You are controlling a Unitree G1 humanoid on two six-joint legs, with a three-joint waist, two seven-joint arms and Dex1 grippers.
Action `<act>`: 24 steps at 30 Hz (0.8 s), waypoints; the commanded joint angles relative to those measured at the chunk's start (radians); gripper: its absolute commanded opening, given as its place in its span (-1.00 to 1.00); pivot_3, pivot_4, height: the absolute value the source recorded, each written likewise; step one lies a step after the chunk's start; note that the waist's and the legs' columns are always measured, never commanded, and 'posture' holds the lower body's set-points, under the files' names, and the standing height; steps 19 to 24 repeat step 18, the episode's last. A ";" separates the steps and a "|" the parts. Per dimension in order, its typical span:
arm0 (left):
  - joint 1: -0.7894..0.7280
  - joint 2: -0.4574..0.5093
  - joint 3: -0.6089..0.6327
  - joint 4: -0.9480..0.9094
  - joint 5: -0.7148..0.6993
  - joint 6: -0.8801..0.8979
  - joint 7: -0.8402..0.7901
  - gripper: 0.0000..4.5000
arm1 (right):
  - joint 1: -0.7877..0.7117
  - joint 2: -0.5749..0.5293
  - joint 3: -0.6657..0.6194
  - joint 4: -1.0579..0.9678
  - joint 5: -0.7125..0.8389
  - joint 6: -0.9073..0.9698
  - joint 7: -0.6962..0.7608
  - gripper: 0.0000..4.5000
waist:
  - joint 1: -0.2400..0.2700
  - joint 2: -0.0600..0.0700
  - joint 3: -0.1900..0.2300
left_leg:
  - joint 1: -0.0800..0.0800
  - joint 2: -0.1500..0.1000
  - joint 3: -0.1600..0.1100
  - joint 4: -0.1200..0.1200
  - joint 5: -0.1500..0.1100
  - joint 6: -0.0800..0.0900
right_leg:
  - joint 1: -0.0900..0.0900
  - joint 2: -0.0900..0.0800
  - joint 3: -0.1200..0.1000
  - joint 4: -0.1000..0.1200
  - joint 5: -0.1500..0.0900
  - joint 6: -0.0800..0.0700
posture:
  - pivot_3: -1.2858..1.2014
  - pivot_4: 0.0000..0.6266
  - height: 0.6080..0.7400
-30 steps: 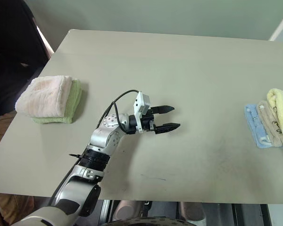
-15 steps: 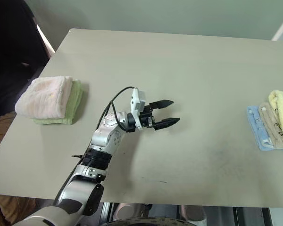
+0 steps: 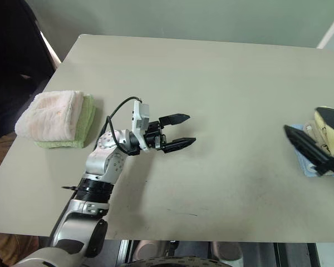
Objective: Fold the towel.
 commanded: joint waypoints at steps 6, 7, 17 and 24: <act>0.074 0.087 0.068 -0.169 -0.101 0.101 0.015 1.00 | -0.314 0.052 0.428 0.128 -0.276 -0.097 0.140 0.99 | -0.001 0.000 0.000 | 0.001 0.001 0.000 -0.001 0.001 -0.001 | 0.000 0.000 -0.001 0.001 0.002 0.001 | 0.03 -0.52 1.00; 0.078 0.090 0.073 -0.166 -0.091 0.086 0.025 1.00 | -0.349 0.070 0.468 0.140 -0.302 -0.104 0.147 0.99 | 0.001 0.001 0.000 | 0.001 0.001 0.000 -0.001 0.001 -0.001 | 0.000 0.000 -0.001 0.002 0.002 0.001 | 0.03 -0.52 1.00; 0.156 0.106 0.089 -0.222 -0.089 0.065 0.062 1.00 | -0.524 0.216 0.702 0.263 -0.483 -0.131 0.245 0.99 | -0.003 0.001 0.000 | 0.004 0.002 0.000 0.000 0.002 -0.001 | 0.001 0.000 -0.001 0.001 0.005 -0.003 | 0.03 -0.52 1.00; 0.172 0.106 0.093 -0.242 -0.098 0.075 0.074 1.00 | -0.524 0.223 0.702 0.257 -0.478 -0.124 0.254 0.99 | -0.003 0.001 0.000 | 0.004 0.002 0.000 0.000 0.002 -0.001 | 0.001 0.000 -0.001 0.002 0.006 -0.003 | 0.03 -0.52 1.00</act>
